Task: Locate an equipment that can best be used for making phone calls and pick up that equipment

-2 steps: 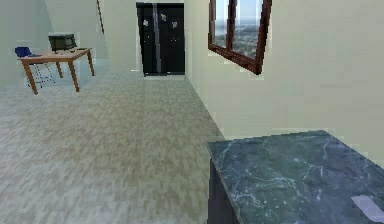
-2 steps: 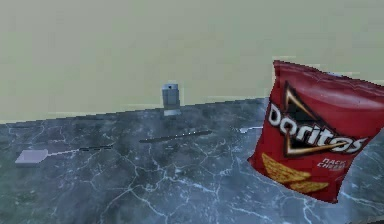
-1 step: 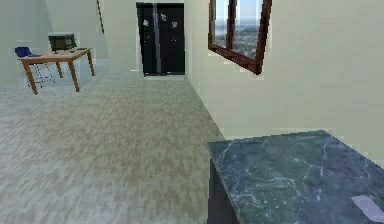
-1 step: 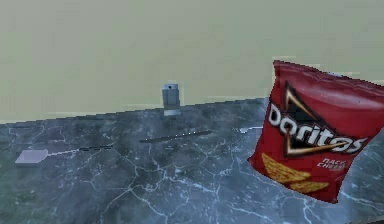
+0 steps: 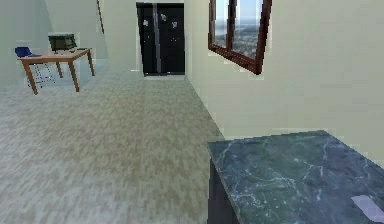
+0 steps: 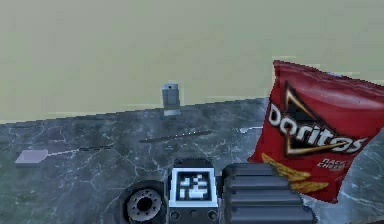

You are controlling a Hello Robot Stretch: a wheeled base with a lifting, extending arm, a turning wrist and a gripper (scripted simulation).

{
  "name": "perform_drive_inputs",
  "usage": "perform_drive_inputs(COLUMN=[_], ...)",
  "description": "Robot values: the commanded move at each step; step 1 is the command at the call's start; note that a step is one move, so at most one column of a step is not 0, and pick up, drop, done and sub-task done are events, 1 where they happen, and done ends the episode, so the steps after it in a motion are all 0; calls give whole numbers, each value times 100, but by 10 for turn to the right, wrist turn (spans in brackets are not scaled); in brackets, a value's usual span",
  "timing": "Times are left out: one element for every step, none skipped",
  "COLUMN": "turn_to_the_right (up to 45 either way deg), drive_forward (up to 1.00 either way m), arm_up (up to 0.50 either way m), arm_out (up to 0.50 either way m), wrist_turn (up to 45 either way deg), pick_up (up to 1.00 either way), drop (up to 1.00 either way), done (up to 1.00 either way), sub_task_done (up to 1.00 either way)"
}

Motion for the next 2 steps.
perform_drive_inputs(turn_to_the_right=[0, 0], drive_forward=[0, 0], arm_up=[0, 0], arm_out=[44, 0], wrist_turn=[0, 450], pick_up=[0, 0], drop=[0, 0], done=[0, 0], sub_task_done=[0, 0])
